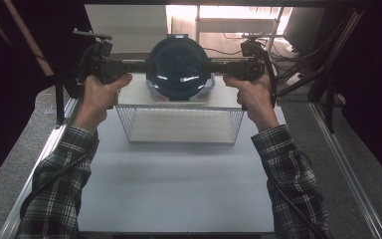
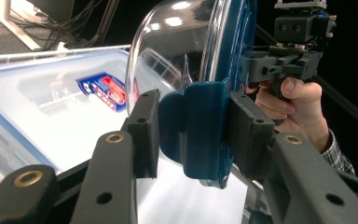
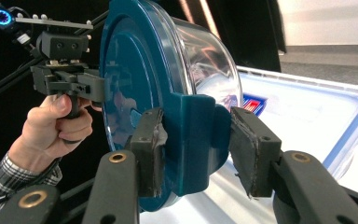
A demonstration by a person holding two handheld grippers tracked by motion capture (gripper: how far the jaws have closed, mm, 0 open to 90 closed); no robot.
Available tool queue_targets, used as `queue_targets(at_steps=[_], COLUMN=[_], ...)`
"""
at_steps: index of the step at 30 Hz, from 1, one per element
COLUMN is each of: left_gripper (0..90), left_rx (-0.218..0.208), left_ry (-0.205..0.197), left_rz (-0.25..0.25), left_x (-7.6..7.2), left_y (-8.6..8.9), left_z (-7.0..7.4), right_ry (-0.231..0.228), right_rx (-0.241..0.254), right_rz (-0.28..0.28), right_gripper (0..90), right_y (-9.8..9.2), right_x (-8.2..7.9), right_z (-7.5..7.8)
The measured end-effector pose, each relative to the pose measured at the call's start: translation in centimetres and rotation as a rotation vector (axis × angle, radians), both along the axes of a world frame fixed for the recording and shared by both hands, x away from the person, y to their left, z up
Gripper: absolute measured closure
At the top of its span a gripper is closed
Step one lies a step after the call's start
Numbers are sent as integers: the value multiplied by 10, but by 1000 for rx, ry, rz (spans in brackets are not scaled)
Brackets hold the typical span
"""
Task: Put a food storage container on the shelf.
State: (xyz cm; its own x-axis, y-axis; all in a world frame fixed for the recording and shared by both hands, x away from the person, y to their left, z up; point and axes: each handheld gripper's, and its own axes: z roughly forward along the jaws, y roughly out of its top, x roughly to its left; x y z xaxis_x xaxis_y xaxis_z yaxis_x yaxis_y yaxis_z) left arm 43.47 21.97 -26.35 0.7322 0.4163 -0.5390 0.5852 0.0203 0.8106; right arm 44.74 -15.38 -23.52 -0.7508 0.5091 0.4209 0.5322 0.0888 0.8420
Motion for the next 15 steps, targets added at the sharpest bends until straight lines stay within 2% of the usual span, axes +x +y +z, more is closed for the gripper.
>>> queue_targets(at_steps=[5,11,13,15], left_gripper=[582,581,581,577], left_rx=[-23,-61,-65,-53], left_ry=[15,46,42,17], left_rz=[11,23,30,34], left_x=[17,33,34,35], left_y=[0,1,0,-1], left_z=[-2,-12,-13,-13], right_ry=[8,39,32,31], right_rx=[9,29,46,49], right_rz=[-18,-42,-49,-54], right_gripper=[560,560,560,559], right_y=[1,2,1,1], right_x=[15,30,33,34], right_z=[2,-7,-8,-8])
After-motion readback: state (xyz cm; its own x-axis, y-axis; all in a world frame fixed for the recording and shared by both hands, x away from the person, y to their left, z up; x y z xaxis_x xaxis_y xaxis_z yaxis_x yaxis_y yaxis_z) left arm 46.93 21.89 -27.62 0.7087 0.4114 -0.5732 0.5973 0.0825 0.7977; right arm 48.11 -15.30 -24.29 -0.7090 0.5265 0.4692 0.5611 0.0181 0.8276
